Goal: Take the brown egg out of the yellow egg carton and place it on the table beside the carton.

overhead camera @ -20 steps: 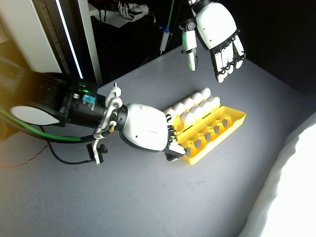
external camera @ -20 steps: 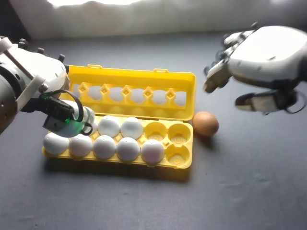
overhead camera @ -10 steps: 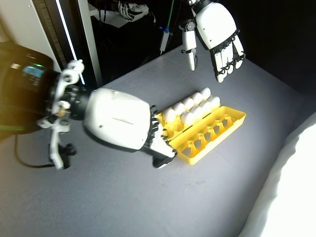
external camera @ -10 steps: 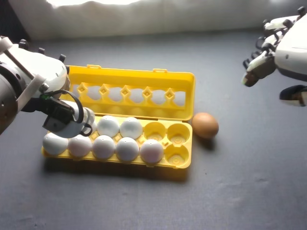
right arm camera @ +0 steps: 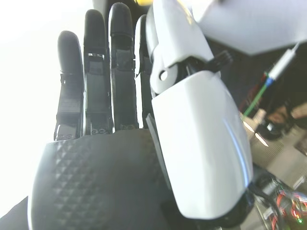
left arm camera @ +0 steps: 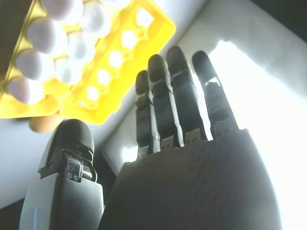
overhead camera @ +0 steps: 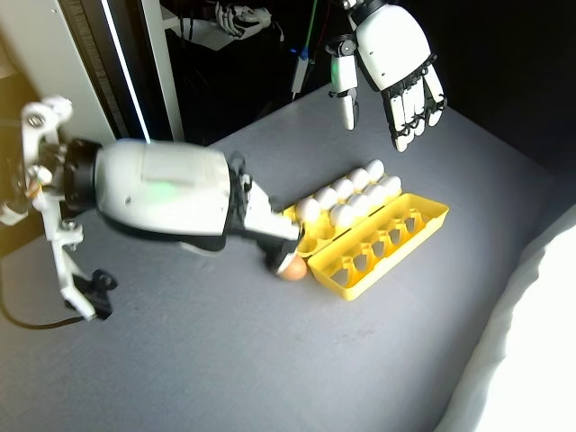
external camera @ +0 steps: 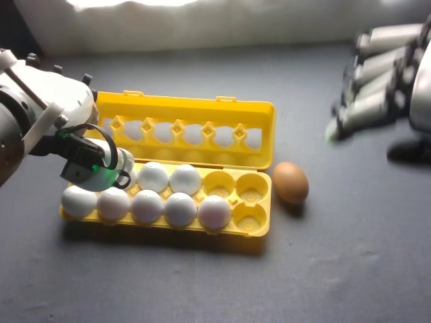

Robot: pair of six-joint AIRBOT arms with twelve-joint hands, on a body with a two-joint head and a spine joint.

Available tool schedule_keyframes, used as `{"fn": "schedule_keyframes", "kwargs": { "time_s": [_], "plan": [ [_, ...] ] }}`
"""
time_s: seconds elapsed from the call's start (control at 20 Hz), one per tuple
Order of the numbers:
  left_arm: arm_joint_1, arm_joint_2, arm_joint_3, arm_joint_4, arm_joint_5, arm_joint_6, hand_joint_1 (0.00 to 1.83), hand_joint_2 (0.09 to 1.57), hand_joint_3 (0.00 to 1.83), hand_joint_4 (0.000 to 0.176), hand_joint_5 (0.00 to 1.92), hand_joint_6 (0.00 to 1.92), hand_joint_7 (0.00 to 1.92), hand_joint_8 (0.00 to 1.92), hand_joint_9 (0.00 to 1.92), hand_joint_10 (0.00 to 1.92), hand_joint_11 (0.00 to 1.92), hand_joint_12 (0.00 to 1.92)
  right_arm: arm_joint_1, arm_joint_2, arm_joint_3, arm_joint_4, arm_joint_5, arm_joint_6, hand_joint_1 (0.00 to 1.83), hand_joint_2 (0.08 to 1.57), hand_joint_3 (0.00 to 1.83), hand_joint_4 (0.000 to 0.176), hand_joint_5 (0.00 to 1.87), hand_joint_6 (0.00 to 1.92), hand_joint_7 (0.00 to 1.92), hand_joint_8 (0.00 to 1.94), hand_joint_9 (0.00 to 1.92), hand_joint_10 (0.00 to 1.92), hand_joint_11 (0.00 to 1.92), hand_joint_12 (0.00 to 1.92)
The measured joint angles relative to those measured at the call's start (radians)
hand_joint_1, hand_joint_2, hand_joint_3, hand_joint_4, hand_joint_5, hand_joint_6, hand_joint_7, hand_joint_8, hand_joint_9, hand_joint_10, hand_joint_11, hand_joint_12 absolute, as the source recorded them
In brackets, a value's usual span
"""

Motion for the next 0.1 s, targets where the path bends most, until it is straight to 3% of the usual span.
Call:
{"fn": "schedule_keyframes", "kwargs": {
  "time_s": [0.1],
  "plan": [
    [0.0, 0.0, 0.0, -0.001, -0.001, 0.0, 0.16, 1.32, 0.0, 0.0, 0.43, 0.01, 0.52, 0.01, 0.46, 0.01, 0.0, 0.72, 0.0, -0.001, 0.0, -0.273, -0.007, 0.172, 1.19, 1.16, 0.0, 0.0, 0.71, 0.21, 0.87, 0.03, 0.58, 0.63, 0.25, 1.41]
  ]
}}
